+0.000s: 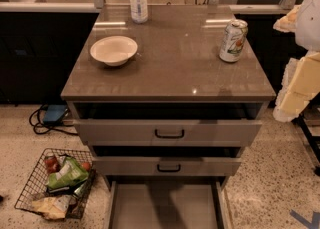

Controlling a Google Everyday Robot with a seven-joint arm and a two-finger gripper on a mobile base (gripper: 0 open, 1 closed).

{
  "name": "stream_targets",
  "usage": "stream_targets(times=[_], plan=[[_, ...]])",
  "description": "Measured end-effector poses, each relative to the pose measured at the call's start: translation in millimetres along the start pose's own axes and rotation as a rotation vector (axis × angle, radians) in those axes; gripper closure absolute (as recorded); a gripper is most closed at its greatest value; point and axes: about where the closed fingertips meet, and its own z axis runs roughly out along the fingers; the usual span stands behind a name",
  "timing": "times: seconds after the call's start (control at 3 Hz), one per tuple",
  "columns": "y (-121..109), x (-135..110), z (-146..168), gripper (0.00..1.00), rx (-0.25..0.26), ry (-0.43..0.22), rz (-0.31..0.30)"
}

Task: Close bottom drawer

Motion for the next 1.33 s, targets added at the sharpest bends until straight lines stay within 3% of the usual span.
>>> stream_targets(times=[0.67,1.0,1.33], plan=[[11,10,18,0.00,-0.004,0.016,-0.023],[45,34,51,0.00,-0.033,0.008,-0.072],[109,66,102,0.00,-0.084,-0.019,-0.108]])
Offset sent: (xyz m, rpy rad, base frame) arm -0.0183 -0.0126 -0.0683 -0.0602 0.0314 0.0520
